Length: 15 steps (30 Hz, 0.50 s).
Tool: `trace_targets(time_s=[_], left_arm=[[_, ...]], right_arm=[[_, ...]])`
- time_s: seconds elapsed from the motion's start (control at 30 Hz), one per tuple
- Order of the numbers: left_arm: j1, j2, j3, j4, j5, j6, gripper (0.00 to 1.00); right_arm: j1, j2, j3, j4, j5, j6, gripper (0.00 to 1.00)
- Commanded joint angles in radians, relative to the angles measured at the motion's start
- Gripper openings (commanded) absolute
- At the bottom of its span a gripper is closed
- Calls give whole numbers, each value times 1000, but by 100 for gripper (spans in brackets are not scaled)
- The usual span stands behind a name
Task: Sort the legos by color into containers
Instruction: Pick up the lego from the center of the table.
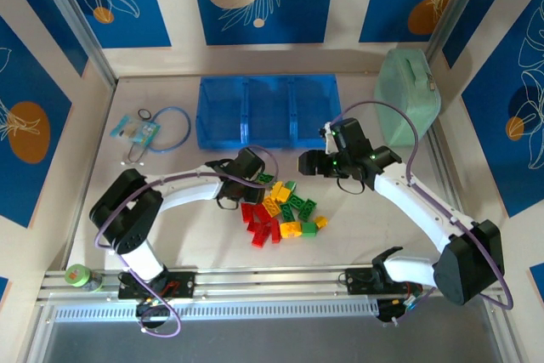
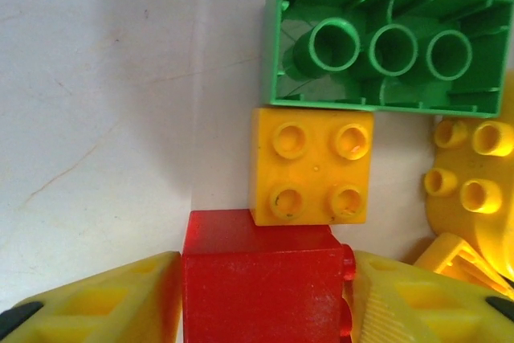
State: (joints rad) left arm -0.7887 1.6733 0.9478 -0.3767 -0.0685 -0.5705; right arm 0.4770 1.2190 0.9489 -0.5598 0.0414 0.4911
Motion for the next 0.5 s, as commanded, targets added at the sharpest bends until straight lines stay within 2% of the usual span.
trace_targets(time_s=[0.0, 0.27, 0.47], left_arm=[[-12, 11, 15, -26, -18, 5, 50], [-12, -23, 39, -61, -49, 13, 37], [2, -100, 51, -97, -108, 16, 36]], right_arm=[[0, -24, -16, 11, -1, 12, 73], [-2, -26, -19, 17, 2, 17, 72], [-5, -36, -31, 12, 21, 29, 72]])
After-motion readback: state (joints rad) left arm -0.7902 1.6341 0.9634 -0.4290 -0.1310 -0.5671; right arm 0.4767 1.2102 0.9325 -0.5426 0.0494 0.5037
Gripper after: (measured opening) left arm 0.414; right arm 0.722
